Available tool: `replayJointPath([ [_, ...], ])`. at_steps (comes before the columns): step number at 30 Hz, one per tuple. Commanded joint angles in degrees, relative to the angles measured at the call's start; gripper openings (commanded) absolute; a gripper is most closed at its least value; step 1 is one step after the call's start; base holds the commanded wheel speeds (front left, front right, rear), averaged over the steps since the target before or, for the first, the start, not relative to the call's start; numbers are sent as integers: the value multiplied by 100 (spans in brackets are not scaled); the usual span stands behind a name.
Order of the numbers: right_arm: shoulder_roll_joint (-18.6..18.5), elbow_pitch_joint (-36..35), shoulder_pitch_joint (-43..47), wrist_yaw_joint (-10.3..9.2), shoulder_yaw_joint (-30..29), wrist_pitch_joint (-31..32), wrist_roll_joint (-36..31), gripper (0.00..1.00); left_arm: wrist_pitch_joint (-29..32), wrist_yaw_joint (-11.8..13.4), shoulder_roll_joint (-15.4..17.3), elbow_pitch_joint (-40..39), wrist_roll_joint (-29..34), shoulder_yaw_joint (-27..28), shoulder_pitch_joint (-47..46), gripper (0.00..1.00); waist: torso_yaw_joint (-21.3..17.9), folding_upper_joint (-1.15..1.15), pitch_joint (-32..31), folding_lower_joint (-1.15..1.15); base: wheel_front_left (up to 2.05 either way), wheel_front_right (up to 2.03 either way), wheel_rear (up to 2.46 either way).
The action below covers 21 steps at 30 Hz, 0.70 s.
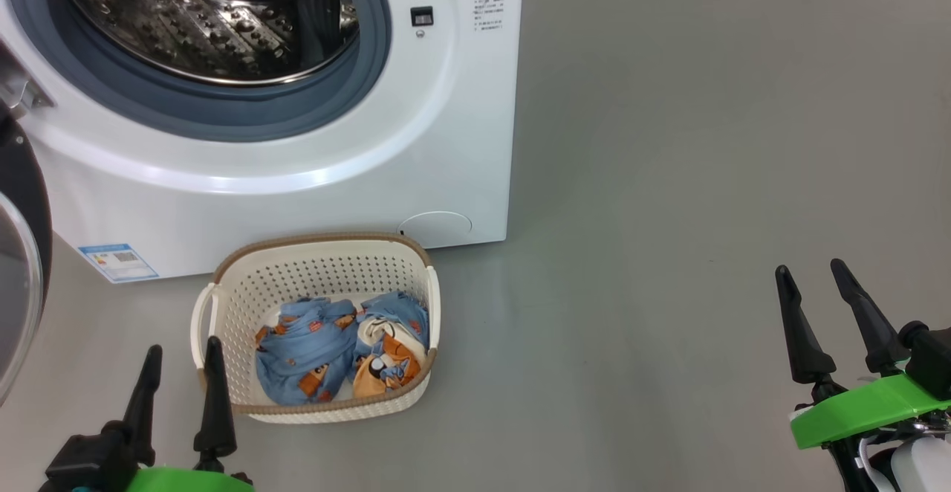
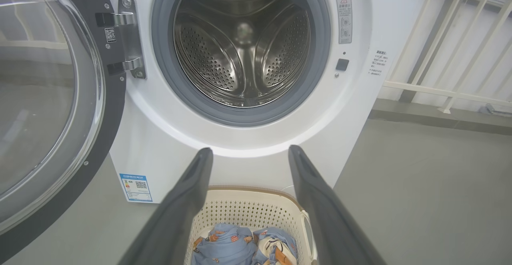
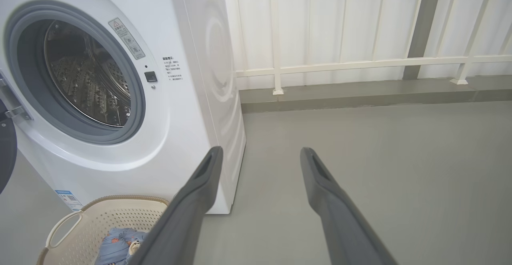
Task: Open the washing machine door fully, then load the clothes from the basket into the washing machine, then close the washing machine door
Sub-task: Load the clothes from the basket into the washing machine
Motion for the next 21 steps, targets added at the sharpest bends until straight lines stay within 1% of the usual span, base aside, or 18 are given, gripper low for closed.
replayJointPath([
  [1,-87,-145,-197,42,116,-52,-28,100,-37,-20,117,-68,-5,155,-204,100,-8,0,12,0,73,-117,44],
  [15,-77,-153,-229,42,128,-52,-23,100,-37,-20,158,-15,-30,177,-328,100,-17,0,98,0,74,-129,55],
  [21,-72,-145,-240,42,137,-52,-13,100,-37,-20,131,37,43,195,-358,100,-6,0,104,0,40,-47,7],
])
